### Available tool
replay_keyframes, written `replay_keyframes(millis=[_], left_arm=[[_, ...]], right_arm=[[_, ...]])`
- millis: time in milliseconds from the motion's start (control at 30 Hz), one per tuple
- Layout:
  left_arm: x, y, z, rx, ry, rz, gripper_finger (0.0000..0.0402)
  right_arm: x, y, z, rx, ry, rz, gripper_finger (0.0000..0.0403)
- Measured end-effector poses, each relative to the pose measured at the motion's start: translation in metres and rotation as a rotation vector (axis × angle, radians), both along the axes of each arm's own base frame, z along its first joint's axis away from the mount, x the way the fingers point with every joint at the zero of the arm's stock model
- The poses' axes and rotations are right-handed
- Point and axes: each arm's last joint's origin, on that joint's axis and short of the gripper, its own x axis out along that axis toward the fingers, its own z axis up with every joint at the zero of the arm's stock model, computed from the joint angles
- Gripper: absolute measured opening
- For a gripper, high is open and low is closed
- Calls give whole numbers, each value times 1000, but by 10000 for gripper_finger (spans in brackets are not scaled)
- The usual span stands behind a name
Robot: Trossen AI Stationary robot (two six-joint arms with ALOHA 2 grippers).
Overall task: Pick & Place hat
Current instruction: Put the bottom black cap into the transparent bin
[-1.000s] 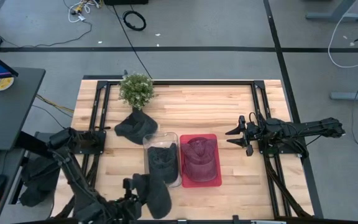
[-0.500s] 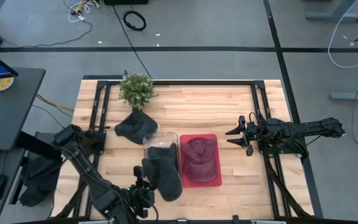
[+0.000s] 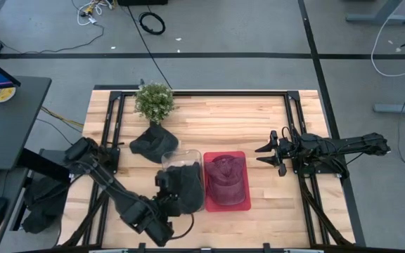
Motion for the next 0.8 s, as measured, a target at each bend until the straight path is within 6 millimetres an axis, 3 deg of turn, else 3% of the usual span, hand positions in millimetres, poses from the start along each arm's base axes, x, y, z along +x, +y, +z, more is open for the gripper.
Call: replay_keyframes(millis=[800], left_arm=[[29, 16, -31, -52, 226, -28, 7]], right_arm=[[0, 0, 0, 0, 0, 0, 160]])
